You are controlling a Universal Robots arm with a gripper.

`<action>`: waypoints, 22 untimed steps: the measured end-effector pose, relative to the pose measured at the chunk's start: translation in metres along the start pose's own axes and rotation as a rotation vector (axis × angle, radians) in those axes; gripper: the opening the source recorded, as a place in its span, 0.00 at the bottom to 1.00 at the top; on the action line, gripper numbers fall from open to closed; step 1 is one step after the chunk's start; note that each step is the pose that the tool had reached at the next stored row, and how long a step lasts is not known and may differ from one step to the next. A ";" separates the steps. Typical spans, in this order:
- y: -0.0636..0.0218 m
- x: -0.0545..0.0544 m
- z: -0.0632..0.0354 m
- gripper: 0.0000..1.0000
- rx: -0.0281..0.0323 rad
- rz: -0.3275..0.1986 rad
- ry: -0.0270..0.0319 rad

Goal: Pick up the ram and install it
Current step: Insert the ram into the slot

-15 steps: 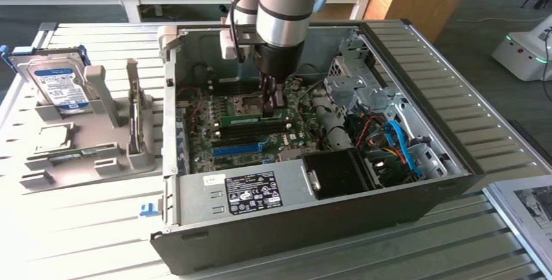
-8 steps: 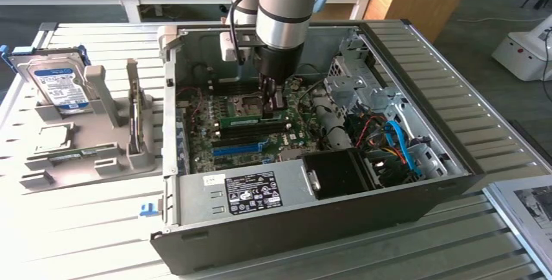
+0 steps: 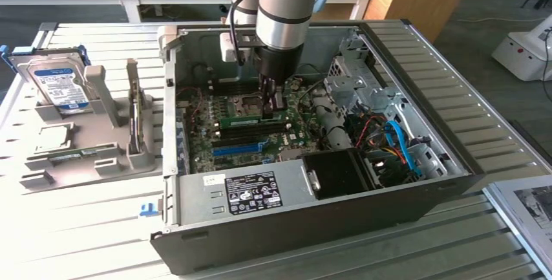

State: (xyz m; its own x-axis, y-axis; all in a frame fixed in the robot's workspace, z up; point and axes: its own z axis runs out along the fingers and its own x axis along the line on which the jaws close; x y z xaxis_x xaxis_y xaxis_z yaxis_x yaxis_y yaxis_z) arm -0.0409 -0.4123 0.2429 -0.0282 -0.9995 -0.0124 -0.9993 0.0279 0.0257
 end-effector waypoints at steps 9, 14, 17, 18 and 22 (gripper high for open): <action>-0.0015 0.000 0.0005 0.12 0.0000 0.000 0.0000; -0.0016 0.000 0.0019 0.12 0.0000 0.000 0.0000; -0.0016 0.000 0.0025 0.12 -0.0001 0.000 0.0002; -0.0016 0.000 0.0026 0.12 0.0000 0.000 0.0002; -0.0016 0.000 0.0036 0.12 0.0000 -0.001 0.0000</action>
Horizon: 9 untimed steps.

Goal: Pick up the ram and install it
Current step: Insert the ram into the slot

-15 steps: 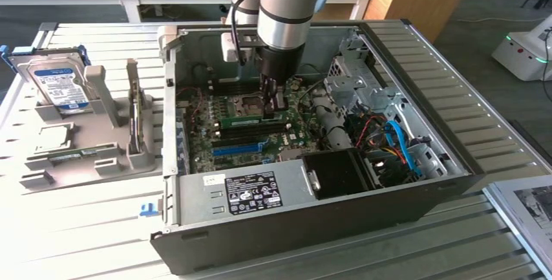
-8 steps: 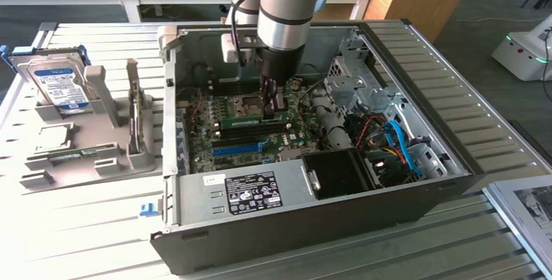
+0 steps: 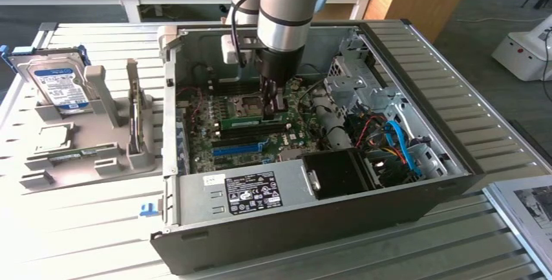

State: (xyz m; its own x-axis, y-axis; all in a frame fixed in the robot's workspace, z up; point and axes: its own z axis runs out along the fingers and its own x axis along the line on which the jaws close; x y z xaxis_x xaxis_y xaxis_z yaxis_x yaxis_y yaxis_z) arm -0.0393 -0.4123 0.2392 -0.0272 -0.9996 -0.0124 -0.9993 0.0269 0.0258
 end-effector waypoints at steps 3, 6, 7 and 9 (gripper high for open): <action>0.0000 0.000 0.0010 0.12 0.0001 0.000 -0.0001; -0.0001 0.000 0.0026 0.12 0.0001 -0.001 0.0000; -0.0001 0.000 0.0031 0.12 0.0001 -0.001 0.0000; -0.0001 0.000 0.0040 0.12 0.0001 -0.001 0.0000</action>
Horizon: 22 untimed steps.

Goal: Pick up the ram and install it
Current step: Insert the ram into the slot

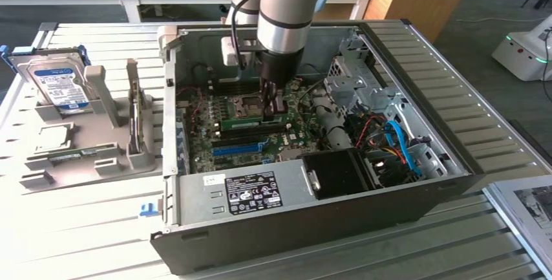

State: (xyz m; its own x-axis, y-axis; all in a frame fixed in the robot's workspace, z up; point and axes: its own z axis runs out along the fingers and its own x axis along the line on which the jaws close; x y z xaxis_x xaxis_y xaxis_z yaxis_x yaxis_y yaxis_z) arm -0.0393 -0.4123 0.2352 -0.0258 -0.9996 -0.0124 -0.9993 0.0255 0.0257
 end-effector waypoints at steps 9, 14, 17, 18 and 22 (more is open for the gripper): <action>0.0000 0.002 0.0002 0.12 0.0001 0.000 -0.0001; -0.0001 0.002 0.0002 0.12 0.0001 0.000 0.0000; -0.0001 0.002 0.0002 0.12 0.0000 -0.003 0.0001; 0.0000 0.002 0.0002 0.12 0.0000 -0.004 0.0002; 0.0000 0.002 0.0002 0.12 -0.0001 -0.007 0.0003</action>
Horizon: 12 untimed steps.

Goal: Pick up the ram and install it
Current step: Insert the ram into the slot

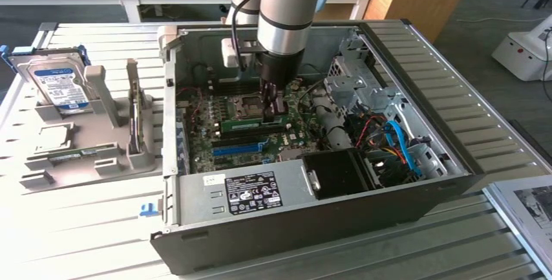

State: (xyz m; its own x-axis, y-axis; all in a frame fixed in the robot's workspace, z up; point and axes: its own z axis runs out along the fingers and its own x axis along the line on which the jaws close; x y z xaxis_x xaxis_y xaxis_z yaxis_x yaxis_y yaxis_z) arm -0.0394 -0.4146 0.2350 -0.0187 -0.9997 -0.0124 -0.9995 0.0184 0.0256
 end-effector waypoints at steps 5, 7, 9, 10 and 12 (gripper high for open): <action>0.0000 0.000 0.0000 0.12 -0.0001 -0.008 0.0002; 0.0000 0.000 0.0000 0.12 -0.0001 -0.009 0.0002; 0.0000 0.000 0.0000 0.12 -0.0001 -0.009 0.0002; 0.0000 0.000 0.0000 0.12 -0.0001 -0.009 0.0002; 0.0000 0.000 0.0001 0.12 -0.0001 -0.008 0.0002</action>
State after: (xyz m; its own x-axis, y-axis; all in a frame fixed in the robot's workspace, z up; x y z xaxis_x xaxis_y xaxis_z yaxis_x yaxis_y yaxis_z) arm -0.0394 -0.4146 0.2350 -0.0104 -0.9999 -0.0123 -0.9996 0.0101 0.0257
